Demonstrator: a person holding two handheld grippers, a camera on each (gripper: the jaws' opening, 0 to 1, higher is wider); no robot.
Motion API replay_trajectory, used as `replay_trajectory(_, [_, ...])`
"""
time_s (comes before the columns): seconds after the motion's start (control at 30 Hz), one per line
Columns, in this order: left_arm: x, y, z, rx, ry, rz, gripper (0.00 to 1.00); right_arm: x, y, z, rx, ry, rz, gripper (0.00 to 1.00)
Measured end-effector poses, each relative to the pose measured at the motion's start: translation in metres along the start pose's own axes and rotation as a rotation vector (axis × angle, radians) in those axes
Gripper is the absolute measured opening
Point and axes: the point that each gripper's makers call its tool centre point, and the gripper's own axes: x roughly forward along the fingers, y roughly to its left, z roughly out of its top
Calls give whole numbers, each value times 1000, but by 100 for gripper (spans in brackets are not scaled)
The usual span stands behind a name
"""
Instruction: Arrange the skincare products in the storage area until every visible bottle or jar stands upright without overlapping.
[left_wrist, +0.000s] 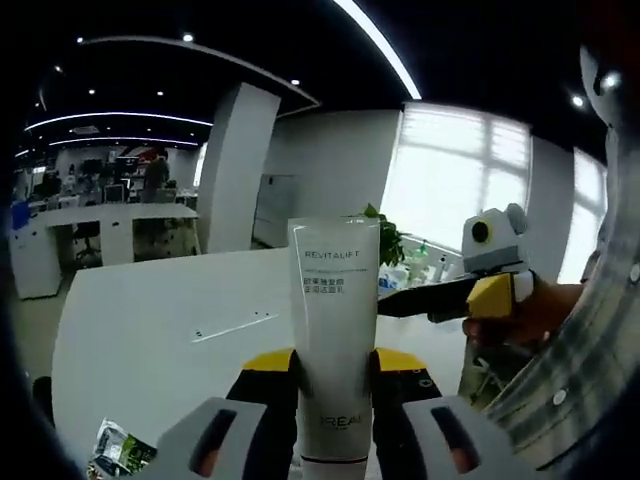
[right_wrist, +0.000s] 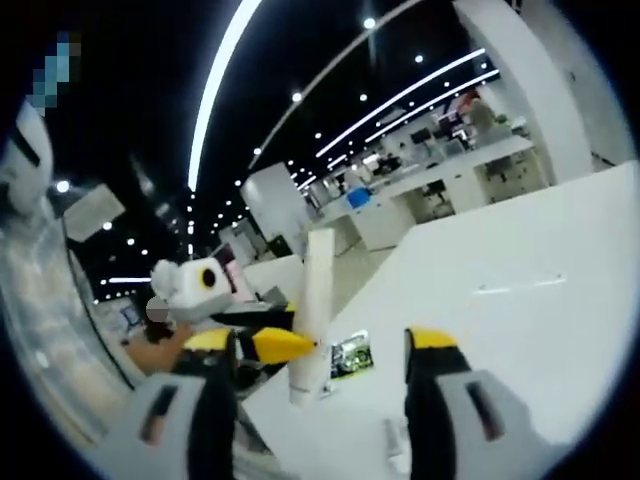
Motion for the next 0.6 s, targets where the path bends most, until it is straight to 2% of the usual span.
replay_trajectory(0.23, [-1, -15, -5, 2, -5, -32, 26, 5, 13, -11, 40, 24, 32, 52])
replay_trajectory(0.4, [2, -34, -8, 47, 18, -65, 26, 6, 19, -11, 70, 19, 37, 43])
replay_trajectory(0.5, [4, -46, -6, 113, 26, -85, 26, 5, 18, -11, 87, 23, 34, 34])
replay_trajectory(0.6, [7, -52, -5, 141, 34, -90, 26, 3, 18, -14, 75, 43, 25, 26])
